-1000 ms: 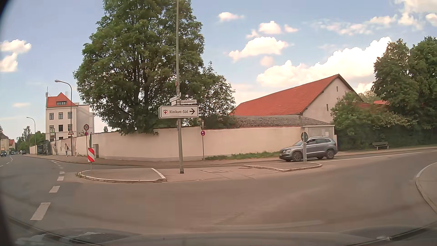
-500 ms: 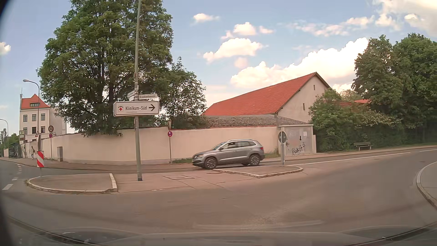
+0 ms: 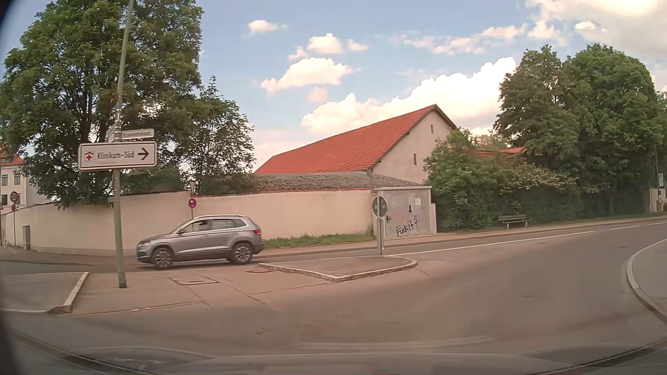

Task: Follow the waypoints while adhering to traffic rules and regulations

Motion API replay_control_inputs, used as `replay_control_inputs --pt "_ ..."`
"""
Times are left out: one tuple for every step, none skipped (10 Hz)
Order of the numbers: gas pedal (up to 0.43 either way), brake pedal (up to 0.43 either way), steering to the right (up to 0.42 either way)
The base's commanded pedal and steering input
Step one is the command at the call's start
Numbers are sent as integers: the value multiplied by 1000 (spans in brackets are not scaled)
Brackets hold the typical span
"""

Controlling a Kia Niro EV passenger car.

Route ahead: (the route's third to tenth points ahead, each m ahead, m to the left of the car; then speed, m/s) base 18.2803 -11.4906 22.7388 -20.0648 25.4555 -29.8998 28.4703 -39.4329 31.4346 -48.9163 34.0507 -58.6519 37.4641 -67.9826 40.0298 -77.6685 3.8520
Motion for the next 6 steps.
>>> replay_control_inputs --pt "28 24 280" --pt "39 24 280" --pt "39 24 280" --pt "47 24 282" --pt "47 24 284" --pt "47 18 290"
